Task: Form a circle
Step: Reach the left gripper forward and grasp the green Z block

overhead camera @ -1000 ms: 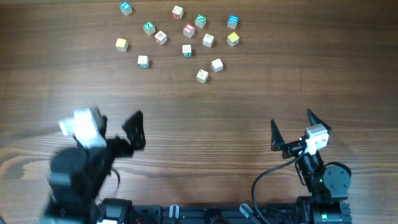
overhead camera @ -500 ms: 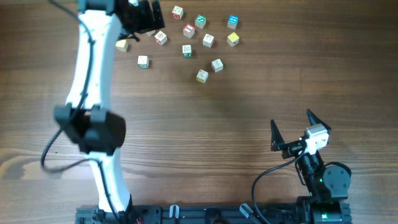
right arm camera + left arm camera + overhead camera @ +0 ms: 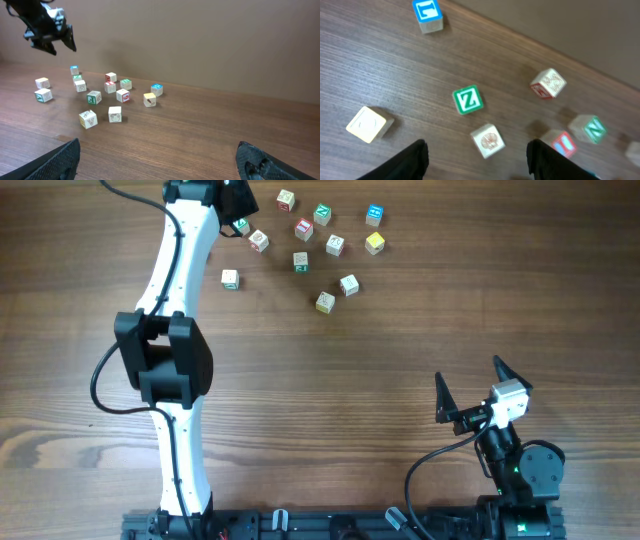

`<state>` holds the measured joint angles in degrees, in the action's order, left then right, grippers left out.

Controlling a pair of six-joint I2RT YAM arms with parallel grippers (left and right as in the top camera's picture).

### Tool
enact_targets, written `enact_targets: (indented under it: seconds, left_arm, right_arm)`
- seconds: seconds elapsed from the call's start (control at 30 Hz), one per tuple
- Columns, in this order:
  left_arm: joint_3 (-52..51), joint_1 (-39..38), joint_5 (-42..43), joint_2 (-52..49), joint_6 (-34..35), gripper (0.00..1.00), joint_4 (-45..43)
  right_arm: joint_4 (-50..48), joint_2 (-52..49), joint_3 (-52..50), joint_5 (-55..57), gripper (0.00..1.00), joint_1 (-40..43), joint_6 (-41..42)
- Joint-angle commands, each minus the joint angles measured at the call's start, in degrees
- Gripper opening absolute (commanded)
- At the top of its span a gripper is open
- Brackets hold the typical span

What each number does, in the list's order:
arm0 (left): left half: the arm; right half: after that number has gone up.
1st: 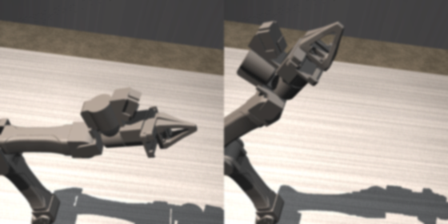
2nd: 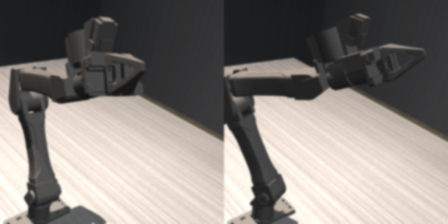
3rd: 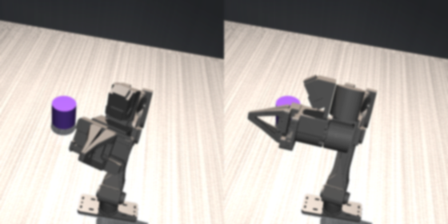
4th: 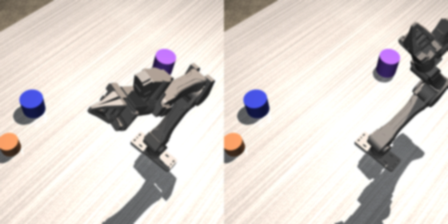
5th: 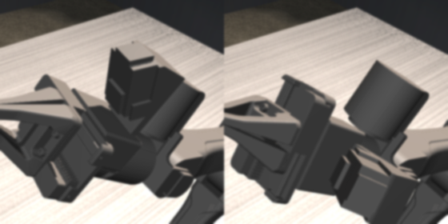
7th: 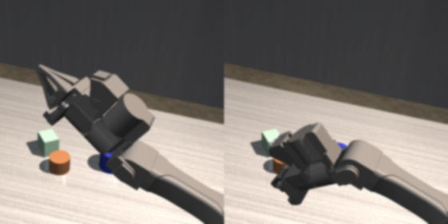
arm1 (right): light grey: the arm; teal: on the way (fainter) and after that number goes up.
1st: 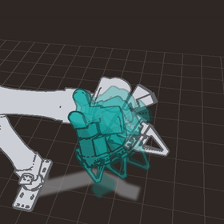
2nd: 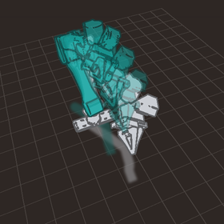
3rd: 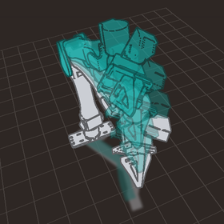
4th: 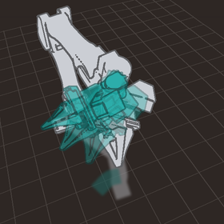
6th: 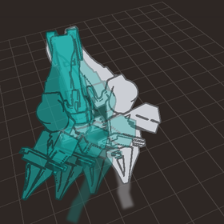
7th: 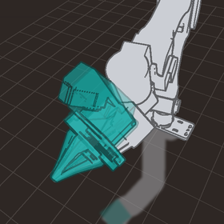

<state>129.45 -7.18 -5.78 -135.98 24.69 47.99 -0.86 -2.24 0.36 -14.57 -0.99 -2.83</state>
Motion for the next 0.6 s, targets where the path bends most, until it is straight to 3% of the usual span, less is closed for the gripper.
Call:
enact_targets:
  seconds: [0.0, 0.33, 0.47, 0.57]
  left_arm:
    - [-6.34, -0.11, -2.29, -0.44, 1.55, 0.68, -5.35]
    - [-9.4, -0.09, -5.46, -10.27, 3.26, 0.67, -17.2]
    - [-9.4, -0.07, -5.9, -10.73, 3.21, 0.53, -18.23]
    - [-9.4, -0.07, -5.88, -10.73, 3.19, 0.5, -20.46]
  right_arm:
    - [-0.31, 0.46, -0.04, 0.15, 1.0, -0.17, 0.2]
    - [-0.31, 0.46, -0.04, 0.15, 1.0, -0.17, 0.2]
    - [-0.33, 0.46, -0.04, 0.15, 1.0, -0.17, 0.2]
    - [-0.31, 0.46, -0.04, 0.15, 1.0, -0.17, 0.2]
